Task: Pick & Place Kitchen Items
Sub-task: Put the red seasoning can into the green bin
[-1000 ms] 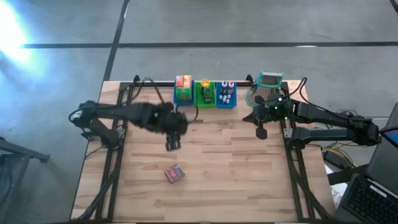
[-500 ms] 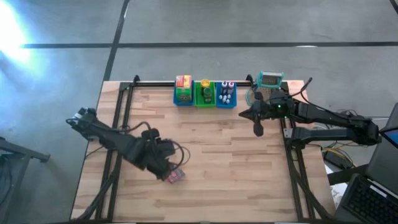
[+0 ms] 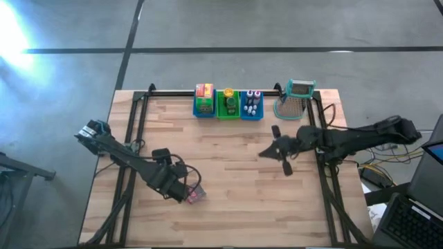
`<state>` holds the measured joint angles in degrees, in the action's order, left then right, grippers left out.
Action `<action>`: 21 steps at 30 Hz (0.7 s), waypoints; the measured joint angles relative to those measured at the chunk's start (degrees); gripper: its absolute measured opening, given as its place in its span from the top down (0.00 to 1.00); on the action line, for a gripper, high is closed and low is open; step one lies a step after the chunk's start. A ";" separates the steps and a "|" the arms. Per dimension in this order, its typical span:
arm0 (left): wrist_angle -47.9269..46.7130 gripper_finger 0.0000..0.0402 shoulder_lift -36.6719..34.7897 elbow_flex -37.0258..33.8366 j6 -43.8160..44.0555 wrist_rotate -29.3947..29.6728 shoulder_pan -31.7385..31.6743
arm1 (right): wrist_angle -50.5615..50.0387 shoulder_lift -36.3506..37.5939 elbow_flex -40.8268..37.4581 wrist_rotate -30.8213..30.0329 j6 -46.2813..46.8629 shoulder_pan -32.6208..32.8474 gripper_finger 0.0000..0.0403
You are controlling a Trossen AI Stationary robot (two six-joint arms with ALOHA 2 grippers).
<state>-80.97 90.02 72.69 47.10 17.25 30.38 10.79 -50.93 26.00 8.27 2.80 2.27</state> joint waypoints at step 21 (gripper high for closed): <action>37.85 0.41 0.48 -19.37 -10.63 -1.30 -0.28 | 1.58 -6.40 2.76 -9.97 -2.33 8.12 0.98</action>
<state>-43.12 90.50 53.32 36.47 15.94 30.11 12.37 -57.33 28.75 -1.70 0.47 10.39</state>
